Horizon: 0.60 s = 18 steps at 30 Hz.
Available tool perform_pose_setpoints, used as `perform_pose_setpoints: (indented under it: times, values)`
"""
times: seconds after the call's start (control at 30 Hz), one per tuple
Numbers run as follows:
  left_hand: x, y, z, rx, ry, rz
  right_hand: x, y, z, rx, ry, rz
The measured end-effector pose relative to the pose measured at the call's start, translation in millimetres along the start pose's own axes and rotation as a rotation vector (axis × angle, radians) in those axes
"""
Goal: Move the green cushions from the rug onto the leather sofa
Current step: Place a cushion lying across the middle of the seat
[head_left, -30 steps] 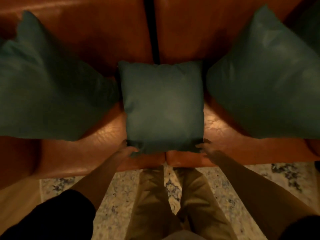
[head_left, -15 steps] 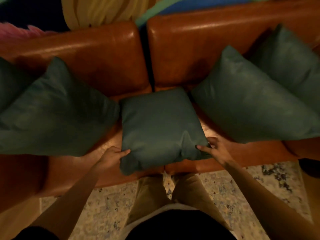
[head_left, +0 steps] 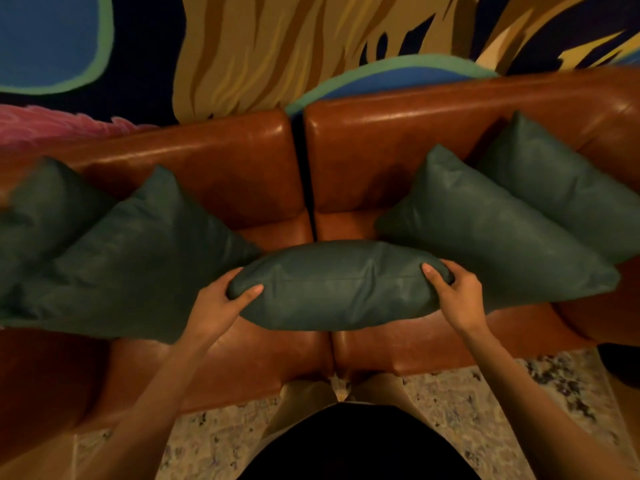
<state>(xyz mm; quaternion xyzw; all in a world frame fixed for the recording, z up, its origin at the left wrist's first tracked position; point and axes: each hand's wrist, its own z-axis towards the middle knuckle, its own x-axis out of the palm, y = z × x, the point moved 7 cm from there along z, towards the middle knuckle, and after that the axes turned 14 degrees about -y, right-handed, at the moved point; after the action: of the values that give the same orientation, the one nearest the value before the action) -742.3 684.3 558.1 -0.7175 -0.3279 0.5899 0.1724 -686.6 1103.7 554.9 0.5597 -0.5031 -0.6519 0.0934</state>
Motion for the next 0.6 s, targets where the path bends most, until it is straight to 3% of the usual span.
perform_pose_setpoints:
  times: [0.1, 0.23, 0.4, 0.47, 0.53, 0.6]
  values:
    - [-11.7, -17.6, -0.5, 0.151, -0.092, 0.046, -10.4, 14.5, 4.2, -0.099, 0.022, -0.051]
    - [-43.5, -21.6, -6.5, 0.201, -0.093, -0.029, -49.3, 42.9, 10.1, -0.271, -0.077, -0.111]
    - [10.8, 11.8, 12.7, 0.05, 0.066, 0.227, 6.7, -8.2, 27.3, -0.109, 0.076, -0.316]
    - [18.1, 13.5, 23.1, -0.005, -0.014, 0.2, 23.1, -12.5, 34.5, -0.051, 0.046, -0.343]
    - [11.5, -8.2, 38.2, 0.175, -0.199, 0.315, 30.7, 14.8, 40.6, -0.187, -0.07, -0.455]
    - [24.8, -41.9, 43.4, 0.363, -0.197, 0.481, 53.0, 47.9, 39.8, -0.428, -0.074, -0.629]
